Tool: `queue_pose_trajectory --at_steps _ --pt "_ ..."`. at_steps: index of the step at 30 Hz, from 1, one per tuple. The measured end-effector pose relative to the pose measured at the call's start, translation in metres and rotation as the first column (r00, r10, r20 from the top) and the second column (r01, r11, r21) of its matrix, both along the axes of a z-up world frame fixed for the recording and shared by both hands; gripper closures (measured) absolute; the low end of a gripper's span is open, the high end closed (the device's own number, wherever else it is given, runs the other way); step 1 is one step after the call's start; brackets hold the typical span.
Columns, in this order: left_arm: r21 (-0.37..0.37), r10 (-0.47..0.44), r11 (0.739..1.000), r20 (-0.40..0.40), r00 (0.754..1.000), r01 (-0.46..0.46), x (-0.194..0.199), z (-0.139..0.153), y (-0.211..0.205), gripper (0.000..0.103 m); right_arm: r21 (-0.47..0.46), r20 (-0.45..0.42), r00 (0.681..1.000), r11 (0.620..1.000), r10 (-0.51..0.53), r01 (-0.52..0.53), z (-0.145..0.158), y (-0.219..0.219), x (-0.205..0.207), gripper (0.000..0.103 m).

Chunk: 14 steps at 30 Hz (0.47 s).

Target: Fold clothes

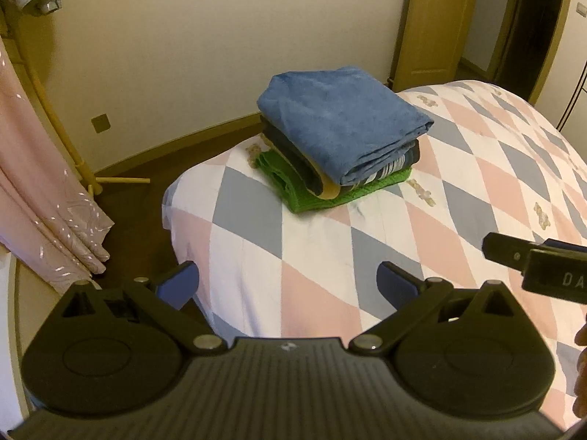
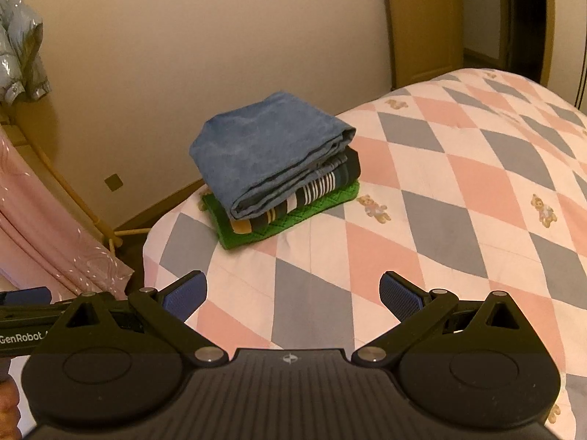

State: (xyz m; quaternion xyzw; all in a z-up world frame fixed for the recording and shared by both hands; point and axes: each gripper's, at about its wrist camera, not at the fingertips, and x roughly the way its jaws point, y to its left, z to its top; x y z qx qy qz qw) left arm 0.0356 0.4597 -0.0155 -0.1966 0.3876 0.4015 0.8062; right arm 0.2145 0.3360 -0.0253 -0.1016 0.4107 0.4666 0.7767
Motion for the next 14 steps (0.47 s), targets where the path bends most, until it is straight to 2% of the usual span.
queue_pose_trajectory --at_steps 11,14 --pt "-0.017 -0.006 1.000 0.026 1.000 0.006 0.012 0.000 0.004 0.001 -0.013 -0.006 1.000 1.000 -0.008 0.008 -0.004 0.003 0.011 0.000" --pt "0.001 -0.015 1.000 0.040 0.999 0.014 0.013 0.002 0.001 0.001 -0.014 -0.006 1.000 1.000 -0.014 0.014 -0.004 0.001 0.013 0.000"
